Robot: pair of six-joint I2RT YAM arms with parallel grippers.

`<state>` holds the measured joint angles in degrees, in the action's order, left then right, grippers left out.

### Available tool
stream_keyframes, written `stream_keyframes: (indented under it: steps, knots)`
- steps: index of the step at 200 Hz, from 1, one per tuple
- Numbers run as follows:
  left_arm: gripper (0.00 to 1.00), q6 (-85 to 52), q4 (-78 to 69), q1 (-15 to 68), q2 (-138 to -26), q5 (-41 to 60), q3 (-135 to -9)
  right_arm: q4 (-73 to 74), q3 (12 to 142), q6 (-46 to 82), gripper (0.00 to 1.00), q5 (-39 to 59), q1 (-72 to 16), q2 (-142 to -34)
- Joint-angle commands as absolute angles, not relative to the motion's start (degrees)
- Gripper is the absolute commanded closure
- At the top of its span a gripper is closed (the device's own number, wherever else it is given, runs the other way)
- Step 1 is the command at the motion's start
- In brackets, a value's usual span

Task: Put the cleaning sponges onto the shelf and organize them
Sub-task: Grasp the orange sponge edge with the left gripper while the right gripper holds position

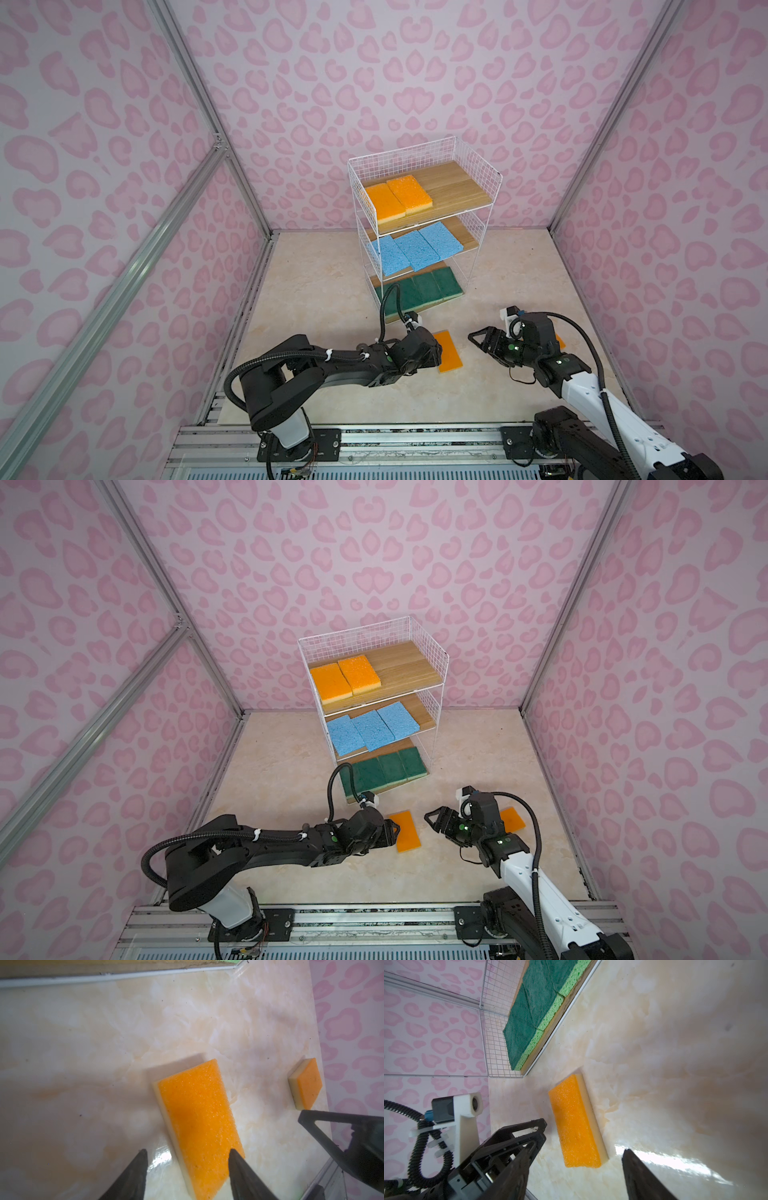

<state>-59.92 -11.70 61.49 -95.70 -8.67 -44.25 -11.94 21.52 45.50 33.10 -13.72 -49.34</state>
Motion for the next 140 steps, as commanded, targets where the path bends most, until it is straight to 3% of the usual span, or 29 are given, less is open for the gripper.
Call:
stream_keyframes:
  steps: [1, 34, 77, 140]
  knots:
    - [0.45, -61.50, -14.81, 61.36, -98.46, -7.22, -46.49, -12.54, 20.91, 43.97, 0.28, 34.84, -13.06, -48.79]
    - [0.62, -62.20, -15.28, 61.36, -101.49, -6.96, -47.99, -13.26, 20.30, 43.85, 0.28, 35.35, -12.46, -47.23]
    - [0.96, -62.38, -15.20, 61.39, -102.83, -6.94, -49.00, -14.15, 20.39, 43.51, 0.28, 35.60, -12.39, -46.27]
    - [0.96, -63.84, -14.31, 61.33, -96.26, -10.27, -45.48, -13.00, 21.32, 43.42, 0.27, 37.38, -12.50, -46.54]
